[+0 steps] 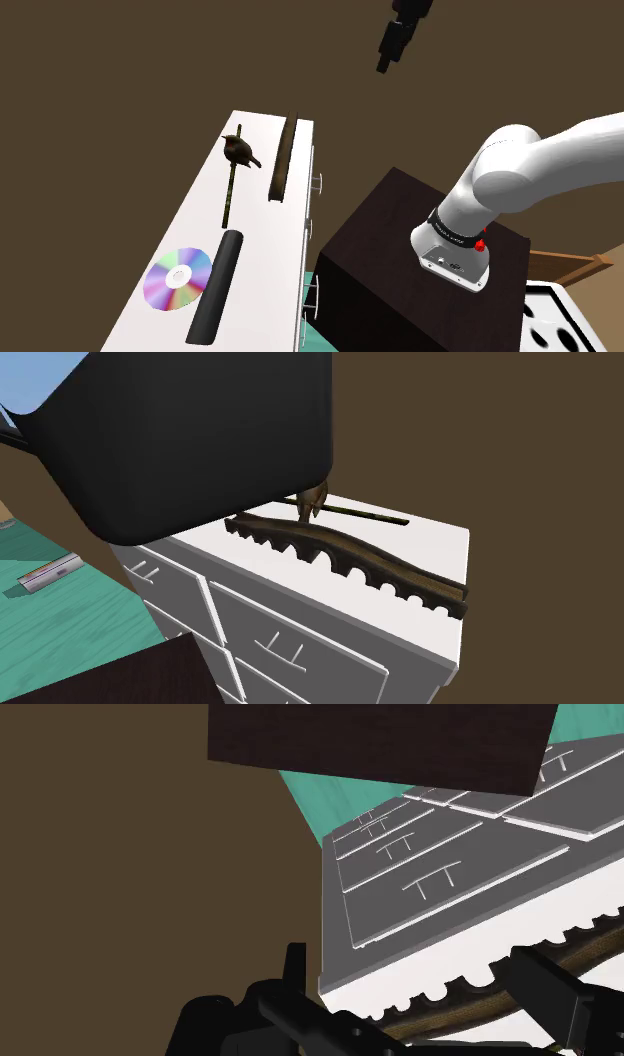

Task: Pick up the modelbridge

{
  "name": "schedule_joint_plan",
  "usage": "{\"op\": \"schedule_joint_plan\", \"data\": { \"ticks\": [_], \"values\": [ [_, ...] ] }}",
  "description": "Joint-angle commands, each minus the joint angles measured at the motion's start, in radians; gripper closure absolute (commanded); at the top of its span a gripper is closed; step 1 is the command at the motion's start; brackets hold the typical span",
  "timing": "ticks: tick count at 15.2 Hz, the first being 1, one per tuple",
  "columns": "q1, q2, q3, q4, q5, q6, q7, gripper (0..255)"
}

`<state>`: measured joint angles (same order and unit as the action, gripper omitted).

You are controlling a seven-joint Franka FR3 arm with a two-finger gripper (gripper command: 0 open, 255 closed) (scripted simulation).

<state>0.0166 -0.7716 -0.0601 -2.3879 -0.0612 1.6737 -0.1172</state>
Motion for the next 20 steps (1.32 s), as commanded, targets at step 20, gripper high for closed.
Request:
{"op": "schedule_joint_plan", "data": {
  "ticks": [20],
  "values": [
    [-0.119,0.531,0.430,0.087,0.169,0.363,1.078,0]
  ]
}}
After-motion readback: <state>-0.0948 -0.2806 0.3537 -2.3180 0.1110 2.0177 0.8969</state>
